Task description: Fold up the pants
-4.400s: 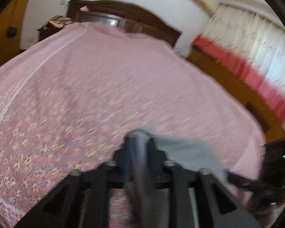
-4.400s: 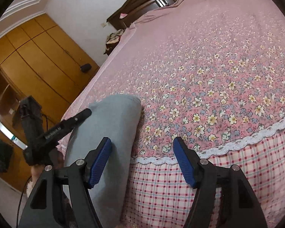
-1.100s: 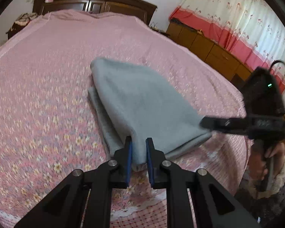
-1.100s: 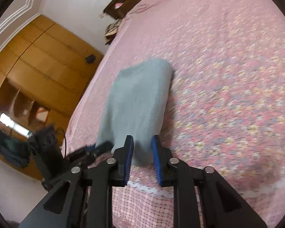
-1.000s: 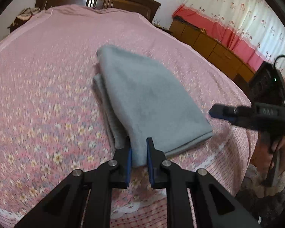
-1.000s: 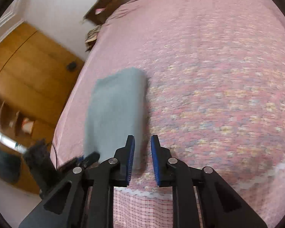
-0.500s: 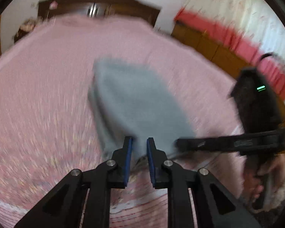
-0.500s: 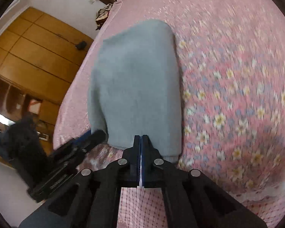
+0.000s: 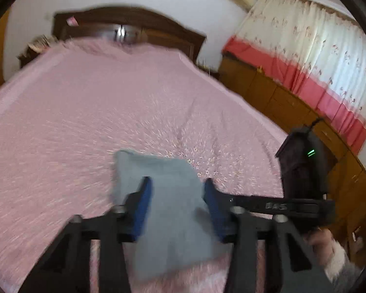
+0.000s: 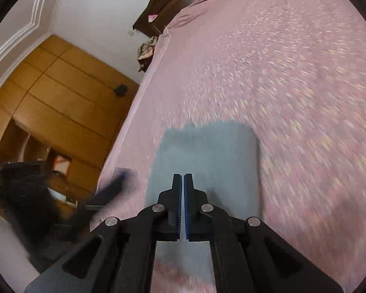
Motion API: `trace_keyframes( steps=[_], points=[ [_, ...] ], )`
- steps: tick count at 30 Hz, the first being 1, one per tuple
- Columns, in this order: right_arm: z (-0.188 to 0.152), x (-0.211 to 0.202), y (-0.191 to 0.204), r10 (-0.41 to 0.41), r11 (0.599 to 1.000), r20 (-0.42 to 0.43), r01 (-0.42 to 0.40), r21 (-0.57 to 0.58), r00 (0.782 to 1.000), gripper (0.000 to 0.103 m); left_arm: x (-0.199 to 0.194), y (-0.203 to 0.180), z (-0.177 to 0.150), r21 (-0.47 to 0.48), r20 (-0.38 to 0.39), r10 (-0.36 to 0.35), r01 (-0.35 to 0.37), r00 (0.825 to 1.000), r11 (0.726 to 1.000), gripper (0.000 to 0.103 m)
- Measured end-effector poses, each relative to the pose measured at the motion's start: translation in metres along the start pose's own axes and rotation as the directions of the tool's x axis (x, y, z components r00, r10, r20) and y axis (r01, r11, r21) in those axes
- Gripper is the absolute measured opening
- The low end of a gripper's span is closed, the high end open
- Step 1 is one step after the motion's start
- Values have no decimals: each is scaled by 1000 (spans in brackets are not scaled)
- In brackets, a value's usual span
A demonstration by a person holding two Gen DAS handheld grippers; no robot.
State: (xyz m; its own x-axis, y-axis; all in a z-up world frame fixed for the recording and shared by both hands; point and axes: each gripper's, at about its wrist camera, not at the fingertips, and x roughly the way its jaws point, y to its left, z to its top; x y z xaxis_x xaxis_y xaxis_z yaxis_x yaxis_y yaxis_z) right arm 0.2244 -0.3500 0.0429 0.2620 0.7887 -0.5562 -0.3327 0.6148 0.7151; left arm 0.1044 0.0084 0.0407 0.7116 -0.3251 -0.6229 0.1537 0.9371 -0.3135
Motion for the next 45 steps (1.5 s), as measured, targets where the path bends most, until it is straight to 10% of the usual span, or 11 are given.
trace_keyframes(
  steps=[4, 9, 11, 13, 18, 24, 29, 34, 45],
  points=[
    [-4, 22, -23, -164, 986, -22, 164, -24, 986, 0, 88, 30, -14, 0, -139, 135, -136, 981, 991, 14],
    [2, -34, -20, -269, 963, 77, 267, 34, 960, 4, 62, 42, -34, 63, -90, 185, -180, 979, 982, 7],
    [5, -61, -14, -244, 970, 103, 243, 22, 964, 4, 40, 36, -42, 119, -70, 225, -216, 972, 969, 22],
    [1, -86, -8, -240, 971, 136, 238, 29, 961, 7, 19, 25, -37, 159, -22, 250, -244, 968, 957, 70],
    [-15, -135, 15, -256, 966, 208, 259, 15, 944, 28, -26, -6, -18, 177, 87, 170, -183, 982, 967, 96],
    [-58, -161, 70, -253, 934, 285, 310, -177, 925, 33, -80, -34, -22, 203, 179, 65, -101, 982, 974, 103],
    [-118, -183, 119, -208, 840, 437, 389, -378, 875, 101, -136, -51, -35, 217, 261, 95, -155, 961, 964, 103],
    [-180, -174, 142, -226, 756, 487, 467, -459, 844, 103, -172, -50, -66, 173, 315, 111, -172, 943, 970, 103],
    [-254, -97, 62, -379, 821, 437, 514, -247, 815, 103, -120, 1, -172, 115, 225, 124, -153, 966, 982, 103]
  ],
)
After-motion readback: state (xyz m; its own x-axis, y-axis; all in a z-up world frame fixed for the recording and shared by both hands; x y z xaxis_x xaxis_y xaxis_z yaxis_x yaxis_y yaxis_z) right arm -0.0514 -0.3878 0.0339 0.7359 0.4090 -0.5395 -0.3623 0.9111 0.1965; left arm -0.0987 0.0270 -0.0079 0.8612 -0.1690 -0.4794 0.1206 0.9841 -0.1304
